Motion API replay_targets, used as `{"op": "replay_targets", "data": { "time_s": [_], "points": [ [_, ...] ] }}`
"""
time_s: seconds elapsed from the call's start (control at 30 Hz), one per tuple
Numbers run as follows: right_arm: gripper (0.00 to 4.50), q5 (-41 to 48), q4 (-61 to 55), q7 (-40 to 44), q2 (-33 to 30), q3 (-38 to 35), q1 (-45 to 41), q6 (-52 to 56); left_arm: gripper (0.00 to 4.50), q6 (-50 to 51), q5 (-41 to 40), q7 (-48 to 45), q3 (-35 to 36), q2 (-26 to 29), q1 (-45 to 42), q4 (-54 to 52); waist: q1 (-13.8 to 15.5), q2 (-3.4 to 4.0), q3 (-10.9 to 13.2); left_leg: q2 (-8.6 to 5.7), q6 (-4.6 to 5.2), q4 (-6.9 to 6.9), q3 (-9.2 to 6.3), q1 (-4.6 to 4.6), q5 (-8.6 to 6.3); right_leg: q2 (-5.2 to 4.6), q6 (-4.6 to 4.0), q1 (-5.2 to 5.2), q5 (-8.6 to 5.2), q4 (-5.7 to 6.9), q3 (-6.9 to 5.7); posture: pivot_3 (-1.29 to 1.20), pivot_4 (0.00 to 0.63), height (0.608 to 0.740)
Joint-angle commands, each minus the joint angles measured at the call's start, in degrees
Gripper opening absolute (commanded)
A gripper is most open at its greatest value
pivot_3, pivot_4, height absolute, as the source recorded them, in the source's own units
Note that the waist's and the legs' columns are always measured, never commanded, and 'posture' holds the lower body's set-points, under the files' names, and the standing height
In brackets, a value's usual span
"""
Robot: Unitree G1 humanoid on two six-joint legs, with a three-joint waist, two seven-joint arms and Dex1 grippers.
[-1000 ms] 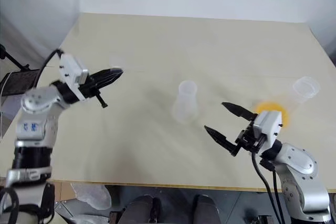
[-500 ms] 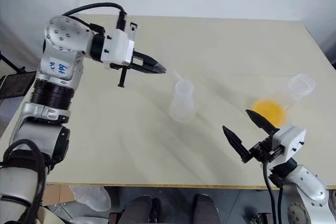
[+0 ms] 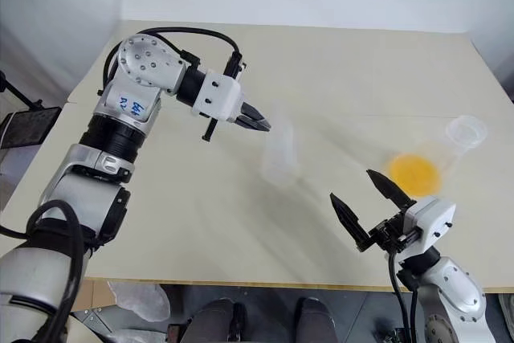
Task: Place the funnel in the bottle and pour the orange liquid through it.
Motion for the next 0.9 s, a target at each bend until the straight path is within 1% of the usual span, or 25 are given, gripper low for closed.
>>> {"op": "replay_targets", "data": {
  "time_s": [0.03,0.1,0.13,0.23,0.27,0.3,0.37,0.43,0.6,0.67,0.8,0.9],
  "points": [
    [4.5,-0.3,-1.8,-0.6,0.3,0.1,-0.5,-1.8,0.94,2.3,-1.7,1.1,2.0,-1.6,-1.9,0.1,0.0,0.0,0.0,0.0,0.0,0.0,0.0,0.0,0.0,0.0,0.0,0.0,0.0,-0.01,0.0,0.0,0.15,0.74],
    [4.5,-0.4,-1.7,-0.7,0.4,0.3,-0.7,-2.0,1.57,4.3,-2.9,0.5,2.8,-2.1,-1.8,-0.5,0.0,0.0,0.0,0.0,0.0,0.0,-0.01,0.0,0.0,0.0,0.0,0.0,0.0,0.0,0.0,0.0,0.15,0.74],
    [4.5,-0.5,-1.6,-0.8,0.4,0.3,-0.7,-2.1,1.97,6.2,-3.7,0.6,3.5,-2.4,-1.6,-1.0,0.0,0.0,0.0,0.01,0.0,0.0,-0.01,0.0,0.0,0.0,0.0,0.0,0.0,0.0,-0.01,0.0,0.15,0.74],
    [4.5,-0.6,-1.1,-0.6,0.3,0.2,-0.9,-2.5,2.76,11.8,-5.7,0.8,5.1,-1.9,0.7,-3.3,-0.2,0.0,0.0,0.01,0.0,0.0,-0.01,0.0,0.0,0.0,0.0,0.0,0.0,0.01,-0.01,0.0,0.15,0.74],
    [4.5,-0.5,-1.0,-0.6,0.3,0.0,-0.9,-2.6,3.17,14.0,-6.5,1.0,5.8,-1.5,1.8,-4.4,-0.2,0.0,0.0,0.01,0.0,0.0,-0.02,0.0,0.0,0.0,0.0,-0.01,0.0,0.02,-0.01,0.0,0.15,0.74],
    [4.5,-0.5,-0.8,-0.5,0.1,-0.1,-1.1,-2.6,3.36,16.9,-7.6,1.2,6.8,-0.7,3.7,-6.4,-0.3,0.01,0.0,0.02,0.0,0.0,-0.02,0.01,0.0,0.0,0.0,-0.01,0.0,0.02,-0.01,0.0,0.15,0.74],
    [4.5,-0.4,-0.6,-0.5,-0.1,-0.4,-1.4,-2.6,4.01,22.1,-9.3,2.1,8.6,0.8,7.0,-10.4,-0.5,0.01,0.0,0.05,0.0,0.0,-0.05,0.05,0.0,0.0,0.0,-0.01,0.0,0.09,0.01,0.0,0.15,0.74],
    [4.5,0.0,-0.2,-0.4,-0.4,-1.0,-1.8,-2.5,4.46,29.0,-12.1,5.3,11.9,2.3,11.4,-15.4,-0.7,0.01,0.0,0.07,0.0,0.0,-0.14,0.07,0.0,0.01,0.0,-0.01,0.0,0.11,0.02,0.0,0.15,0.74],
    [4.5,2.5,0.8,-0.4,-1.1,-3.0,-2.7,-1.4,4.46,41.0,-18.8,13.4,20.4,5.8,23.4,-27.3,-1.0,0.01,0.0,0.12,0.0,0.03,-0.47,0.08,0.0,0.0,0.0,-0.01,0.0,0.15,0.06,0.0,0.15,0.74],
    [4.5,3.1,1.5,-0.6,-1.2,-4.2,-2.9,-1.6,4.46,43.9,-20.4,15.6,22.0,6.5,27.2,-31.7,-1.0,0.01,0.0,0.11,0.0,0.03,-0.51,0.09,0.0,-0.02,-0.01,0.0,0.0,0.17,0.07,0.0,0.15,0.74],
    [4.5,4.6,3.0,-2.3,-0.8,-9.8,-1.8,-2.5,4.46,45.5,-23.5,20.8,27.8,7.3,39.9,-39.5,-0.7,0.02,0.0,0.12,0.0,0.04,-0.54,0.11,0.0,-0.08,-0.01,0.04,0.0,0.19,0.1,0.0,0.15,0.74],
    [4.5,5.8,2.8,-2.4,-0.3,-14.9,2.4,-3.2,4.46,43.6,-24.7,23.6,30.1,6.2,49.0,-45.1,-0.5,0.02,0.0,0.14,0.0,0.0,-0.53,0.13,0.0,-0.08,-0.01,0.03,0.0,0.2,0.11,0.0,0.15,0.74]
  ]
}}
